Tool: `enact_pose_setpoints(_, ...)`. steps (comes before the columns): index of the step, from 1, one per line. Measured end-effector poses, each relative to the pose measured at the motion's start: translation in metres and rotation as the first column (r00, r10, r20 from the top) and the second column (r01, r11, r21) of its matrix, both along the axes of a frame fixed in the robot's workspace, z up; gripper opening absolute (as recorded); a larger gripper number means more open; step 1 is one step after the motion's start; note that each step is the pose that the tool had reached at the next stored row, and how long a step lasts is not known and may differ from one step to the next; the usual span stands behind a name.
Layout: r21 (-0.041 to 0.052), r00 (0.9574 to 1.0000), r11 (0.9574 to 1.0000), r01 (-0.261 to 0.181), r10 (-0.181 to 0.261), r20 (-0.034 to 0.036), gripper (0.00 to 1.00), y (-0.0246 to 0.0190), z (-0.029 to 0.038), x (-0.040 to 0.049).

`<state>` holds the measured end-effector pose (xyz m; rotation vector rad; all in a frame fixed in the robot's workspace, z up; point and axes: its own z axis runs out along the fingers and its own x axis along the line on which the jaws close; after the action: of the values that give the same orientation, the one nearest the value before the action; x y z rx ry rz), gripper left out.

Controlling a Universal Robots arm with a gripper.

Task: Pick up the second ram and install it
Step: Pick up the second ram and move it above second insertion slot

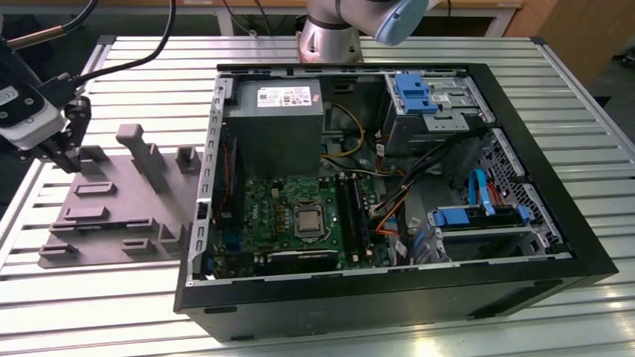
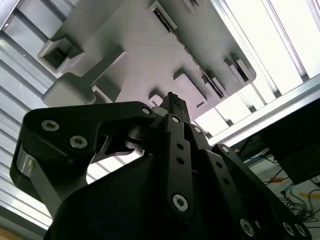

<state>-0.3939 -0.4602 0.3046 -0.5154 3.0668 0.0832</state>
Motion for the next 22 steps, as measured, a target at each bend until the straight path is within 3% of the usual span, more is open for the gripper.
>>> enact_pose_setpoints(6, 0.0000, 0.9980, 0.9980, -0.064, 0.064, 0.0000, 0.11, 0.0000, 0.0000, 0.0000)
enact_pose_setpoints(11, 0.0000, 0.9931, 0.9931, -0.117, 0.117, 0.0000, 0.11, 0.0000, -0.0001, 0.0000)
enact_pose_setpoints(16, 0.0000, 0.9852, 0.9852, -0.171, 0.171, 0.0000, 0.11, 0.0000, -0.0002, 0.0000)
enact_pose_setpoints(22, 0.0000, 0.9714, 0.9714, -0.237, 0.237, 0.0000, 0.11, 0.0000, -0.0003, 0.0000)
